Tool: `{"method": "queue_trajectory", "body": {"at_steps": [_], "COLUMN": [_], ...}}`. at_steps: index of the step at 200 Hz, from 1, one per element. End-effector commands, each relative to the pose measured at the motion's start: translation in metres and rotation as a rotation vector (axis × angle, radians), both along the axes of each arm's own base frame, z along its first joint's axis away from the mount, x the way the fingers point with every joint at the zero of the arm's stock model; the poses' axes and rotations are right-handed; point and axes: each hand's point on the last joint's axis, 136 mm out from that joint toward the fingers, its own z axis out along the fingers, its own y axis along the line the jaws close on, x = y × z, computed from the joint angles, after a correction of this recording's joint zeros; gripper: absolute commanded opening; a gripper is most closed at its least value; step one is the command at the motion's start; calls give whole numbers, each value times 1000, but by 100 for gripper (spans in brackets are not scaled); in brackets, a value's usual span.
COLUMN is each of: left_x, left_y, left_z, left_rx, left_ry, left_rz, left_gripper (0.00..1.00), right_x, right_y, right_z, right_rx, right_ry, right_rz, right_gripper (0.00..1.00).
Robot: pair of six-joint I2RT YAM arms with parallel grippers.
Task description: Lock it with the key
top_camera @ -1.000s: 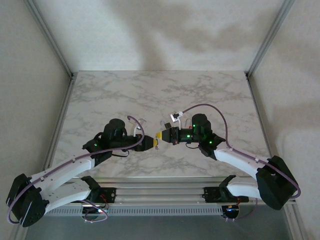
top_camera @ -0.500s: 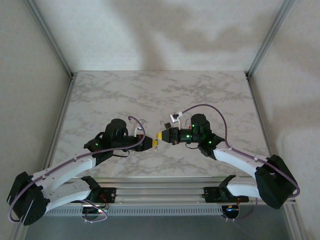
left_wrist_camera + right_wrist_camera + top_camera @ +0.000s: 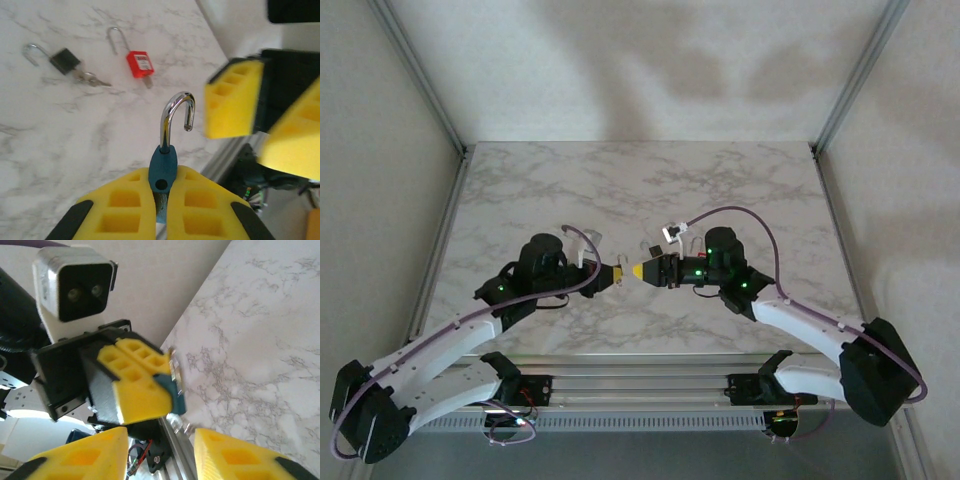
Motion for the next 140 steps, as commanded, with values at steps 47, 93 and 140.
{"method": "queue_trajectory", "body": {"at_steps": [47, 93, 140], "left_x": [-25, -44, -34], "left_y": [-26, -33, -27], "left_z": [-12, 11, 10], "left_rx": [-22, -146, -123], "left_ry": [57, 9, -25], "left_rz": [-320, -420, -346], "left_gripper": [0, 0, 0], "right_x": [23, 34, 23], "right_y": [-29, -34, -18], "right_z": [10, -3, 0], "right_rx": [-36, -69, -12], "right_ry": [-71, -18, 22], "right_rz": [-159, -186, -59], "right_gripper": [34, 20, 16]}}
